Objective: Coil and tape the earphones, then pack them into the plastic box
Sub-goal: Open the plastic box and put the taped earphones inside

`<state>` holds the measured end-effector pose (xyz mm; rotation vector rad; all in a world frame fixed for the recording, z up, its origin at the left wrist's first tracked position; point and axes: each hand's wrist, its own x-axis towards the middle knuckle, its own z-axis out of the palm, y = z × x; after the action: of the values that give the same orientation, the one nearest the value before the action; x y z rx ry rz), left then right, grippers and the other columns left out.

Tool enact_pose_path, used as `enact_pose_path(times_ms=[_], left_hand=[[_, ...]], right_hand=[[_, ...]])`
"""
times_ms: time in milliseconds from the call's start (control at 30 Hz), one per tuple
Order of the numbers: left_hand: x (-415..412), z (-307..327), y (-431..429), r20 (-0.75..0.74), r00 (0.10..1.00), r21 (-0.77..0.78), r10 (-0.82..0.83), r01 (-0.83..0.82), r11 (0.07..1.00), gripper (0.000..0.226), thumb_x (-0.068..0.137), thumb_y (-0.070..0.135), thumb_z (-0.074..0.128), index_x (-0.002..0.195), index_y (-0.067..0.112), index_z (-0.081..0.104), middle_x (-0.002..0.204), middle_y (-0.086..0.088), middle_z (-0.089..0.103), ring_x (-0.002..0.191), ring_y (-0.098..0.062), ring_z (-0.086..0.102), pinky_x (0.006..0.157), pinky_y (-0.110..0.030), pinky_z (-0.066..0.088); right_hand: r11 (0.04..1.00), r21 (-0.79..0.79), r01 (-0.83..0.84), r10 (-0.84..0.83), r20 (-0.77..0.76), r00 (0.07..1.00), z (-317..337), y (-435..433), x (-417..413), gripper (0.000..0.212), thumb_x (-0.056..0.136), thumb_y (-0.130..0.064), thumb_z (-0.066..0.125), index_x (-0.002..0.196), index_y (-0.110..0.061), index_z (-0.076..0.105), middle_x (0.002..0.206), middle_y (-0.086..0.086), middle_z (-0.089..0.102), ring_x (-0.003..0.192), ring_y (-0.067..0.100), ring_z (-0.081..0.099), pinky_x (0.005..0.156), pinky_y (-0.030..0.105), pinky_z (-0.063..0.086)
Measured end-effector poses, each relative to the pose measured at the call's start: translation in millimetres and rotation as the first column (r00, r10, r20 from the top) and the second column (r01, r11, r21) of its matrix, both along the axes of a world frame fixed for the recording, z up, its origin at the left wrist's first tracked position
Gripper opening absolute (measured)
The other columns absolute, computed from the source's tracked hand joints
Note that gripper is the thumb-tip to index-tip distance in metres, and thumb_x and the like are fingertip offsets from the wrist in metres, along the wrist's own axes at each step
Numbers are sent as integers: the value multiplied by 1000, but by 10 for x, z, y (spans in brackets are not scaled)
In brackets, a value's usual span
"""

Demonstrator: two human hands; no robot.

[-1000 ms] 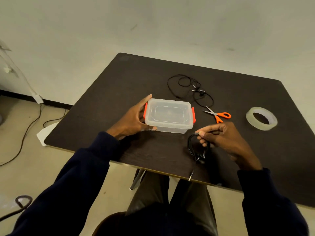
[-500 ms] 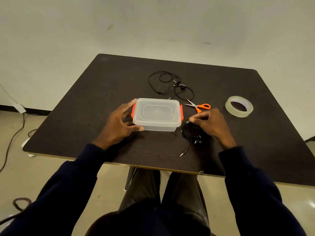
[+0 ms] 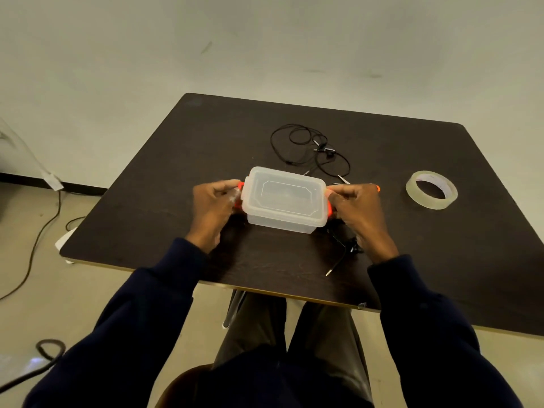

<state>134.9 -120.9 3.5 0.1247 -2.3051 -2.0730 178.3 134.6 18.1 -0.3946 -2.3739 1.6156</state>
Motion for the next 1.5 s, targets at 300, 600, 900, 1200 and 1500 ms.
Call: enact_pose_path(times_ms=[300,600,900,1200,1500], left_hand=[[-4,-125,-19,-58,996,-100,-66,60,993,38,100,-3,58,131,16,70,125,3,74,113,-9,71,99,-37,59],[-234,-23,-102,-62,727,-680,-684,471,562,111,69,61,86,160,34,30,170,12,18,156,-13,19,126,-52,21],[-272,-62,22,-86,743,-569,-664,510,645,104,60,70,81,151,31,47,156,9,31,146,-12,30,122,-38,31],[-255,138,-10,-182,809,-51,-560,561,826,52,91,27,73,139,10,63,143,-3,63,134,-14,57,105,-27,50],[-263,92,20,-280,859,13,-428,449,893,55,85,30,80,134,7,67,140,-5,65,136,-20,56,114,-48,47]], right_hand=[[998,64,-9,6,49,999,-156,37,7,23,93,-8,68,112,-15,80,94,0,80,84,13,77,82,40,64],[912,365,-185,122,190,974,36,205,96,44,91,-10,74,134,-16,67,132,1,69,120,14,65,106,28,50],[694,650,-308,8,422,907,-126,264,212,79,69,-51,88,140,-32,59,141,-1,59,133,26,51,107,49,49],[733,625,-269,2,393,919,-18,329,182,56,77,-27,87,130,-26,67,134,7,62,124,25,59,100,44,56],[748,612,-257,18,368,929,-5,256,193,43,80,-16,82,121,-22,70,123,2,67,115,19,63,97,37,56]])
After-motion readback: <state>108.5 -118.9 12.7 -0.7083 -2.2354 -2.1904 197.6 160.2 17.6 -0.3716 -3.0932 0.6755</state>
